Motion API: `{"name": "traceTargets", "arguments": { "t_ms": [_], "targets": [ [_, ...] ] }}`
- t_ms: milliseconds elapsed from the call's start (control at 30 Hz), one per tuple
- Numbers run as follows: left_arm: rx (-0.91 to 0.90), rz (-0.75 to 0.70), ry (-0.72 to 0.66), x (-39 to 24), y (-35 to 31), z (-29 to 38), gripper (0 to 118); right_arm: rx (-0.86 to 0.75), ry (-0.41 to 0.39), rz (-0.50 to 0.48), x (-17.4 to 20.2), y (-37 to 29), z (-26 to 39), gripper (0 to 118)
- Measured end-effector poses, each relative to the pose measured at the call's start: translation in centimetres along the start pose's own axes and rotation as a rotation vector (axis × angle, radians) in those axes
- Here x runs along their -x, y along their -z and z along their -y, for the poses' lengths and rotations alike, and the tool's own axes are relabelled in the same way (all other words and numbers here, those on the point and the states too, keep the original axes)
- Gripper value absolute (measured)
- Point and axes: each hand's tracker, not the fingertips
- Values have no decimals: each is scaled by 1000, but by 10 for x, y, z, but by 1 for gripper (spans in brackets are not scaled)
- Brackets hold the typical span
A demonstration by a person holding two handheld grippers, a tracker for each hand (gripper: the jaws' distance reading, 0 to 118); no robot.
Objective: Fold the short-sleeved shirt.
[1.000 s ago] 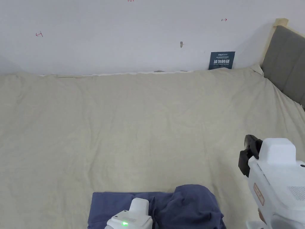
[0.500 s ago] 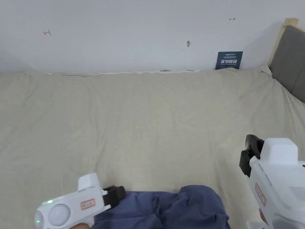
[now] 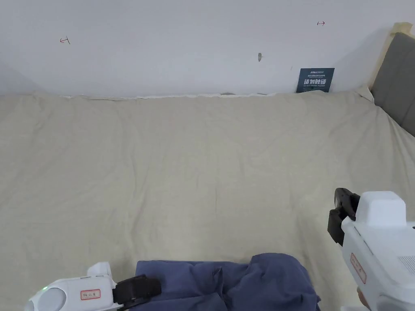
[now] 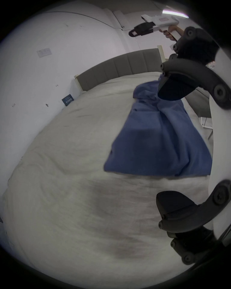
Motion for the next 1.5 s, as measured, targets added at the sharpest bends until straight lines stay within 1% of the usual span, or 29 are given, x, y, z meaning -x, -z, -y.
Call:
{"name": "traceTargets", "arguments": {
  "t_ms": [67, 133, 167, 200, 233, 267, 333, 433, 567, 767, 800, 867, 933, 967, 1100, 1267, 1367, 1500],
  "targets": [
    [-10, -20, 25, 1, 6, 2, 98, 3, -6, 0, 1, 1, 0, 2],
    [-33, -15, 71, -5, 5, 1, 83, 6, -6, -1, 2, 1, 1, 2],
    [-37, -14, 75, -7, 5, 1, 68, 7, -5, -3, 3, 1, 1, 2],
    [-42, -29, 78, -10, 8, 1, 45, 8, -4, -4, 3, 2, 1, 2],
    [-35, -40, 88, -11, 11, 2, 27, 9, -3, -5, 3, 2, 1, 2],
    [-21, -41, 98, -12, 14, 3, 24, 10, -1, -7, 4, 3, 1, 2],
    [-35, -54, 120, -17, 15, 6, 14, 9, 3, -8, 3, 2, 1, 2],
    [-76, -41, 120, -22, 1, 6, 11, 3, 7, -10, 2, 0, -2, 2],
    [-128, -50, 126, -19, -36, 1, 10, -11, 6, -10, 0, 0, -5, 2],
    [-217, -224, 135, 2, -98, -5, 10, -27, 23, -24, 0, -2, -6, 2],
    [-226, -249, 136, 0, -104, -5, 10, -27, 24, -27, 0, -3, -6, 2],
    [-230, -238, 132, -12, -114, -5, 10, -29, 25, -34, 1, -4, -6, 2],
    [-227, -243, 163, -41, -114, -2, 10, -31, 26, -37, 1, -5, -6, 2],
    [-225, -247, 182, -56, -111, -1, 10, -31, 28, -38, 1, -5, -6, 2],
    [-182, -179, 298, -126, -85, 5, 10, -35, 32, -40, 0, -9, -6, 2],
    [-59, -137, 414, -185, -19, 12, 10, -45, 39, -23, -9, -17, -7, 2],
    [22, -123, 422, -210, 25, 23, 10, -46, 45, -3, -17, -21, -5, 2],
    [104, -135, 381, -224, 81, 42, 11, -42, 51, 23, -28, -24, -2, 2]
  ]
}}
